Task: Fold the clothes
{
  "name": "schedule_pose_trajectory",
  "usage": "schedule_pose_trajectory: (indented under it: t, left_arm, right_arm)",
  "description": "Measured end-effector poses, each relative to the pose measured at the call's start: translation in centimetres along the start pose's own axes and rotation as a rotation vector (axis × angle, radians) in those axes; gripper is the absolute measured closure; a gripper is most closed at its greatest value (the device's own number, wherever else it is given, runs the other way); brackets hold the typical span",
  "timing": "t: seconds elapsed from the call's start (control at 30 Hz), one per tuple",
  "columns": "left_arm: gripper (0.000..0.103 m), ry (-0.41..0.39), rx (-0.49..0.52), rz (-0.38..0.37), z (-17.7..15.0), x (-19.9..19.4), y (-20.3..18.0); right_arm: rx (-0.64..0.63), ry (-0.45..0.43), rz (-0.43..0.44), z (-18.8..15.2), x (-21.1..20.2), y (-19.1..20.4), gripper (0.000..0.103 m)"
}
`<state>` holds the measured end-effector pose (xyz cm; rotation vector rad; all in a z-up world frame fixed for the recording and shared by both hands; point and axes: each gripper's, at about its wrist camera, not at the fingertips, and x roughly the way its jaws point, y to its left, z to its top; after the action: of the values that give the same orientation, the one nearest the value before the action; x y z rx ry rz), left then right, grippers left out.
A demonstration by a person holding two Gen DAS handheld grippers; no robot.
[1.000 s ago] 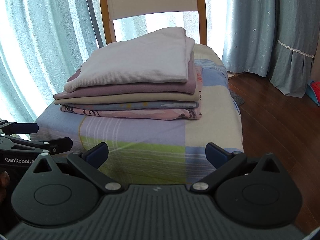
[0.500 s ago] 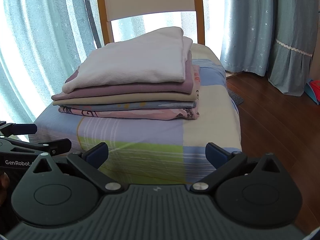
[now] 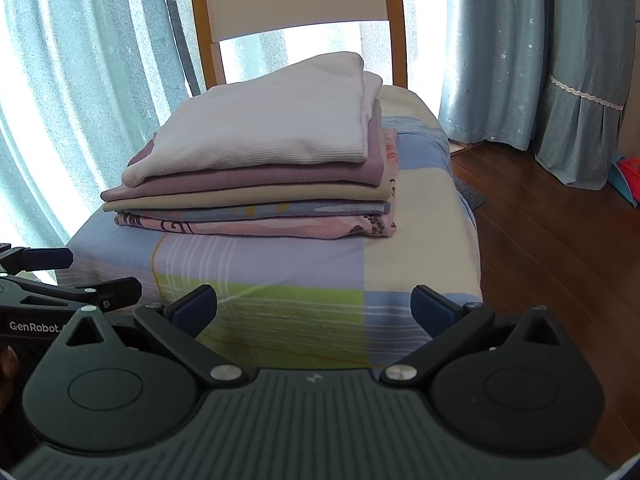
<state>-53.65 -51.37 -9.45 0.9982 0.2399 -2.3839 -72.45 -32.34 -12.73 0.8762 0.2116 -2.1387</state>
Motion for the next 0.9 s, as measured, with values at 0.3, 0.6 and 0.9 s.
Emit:
schedule_pose_trajectory:
  t: [0.3,0.6,0.9]
  left_arm:
    - [0.000,0.002,0.004,0.001,0.00,-0.03,0.02]
    - [0.000,0.000,0.006,0.005,0.12,0.08,-0.05]
    - [0.000,-0.009,0.006,0.009,-0.01,-0.11,-0.16]
  right_arm:
    - [0.006,-0.001,-0.003,-0.02,0.00,-0.14,0.001]
    - [0.010,0.003,-0.003,-0.08,0.00,-0.26,0.001]
    - [0.014,0.002,-0.004,-0.09,-0.02,-0.35,0.001]
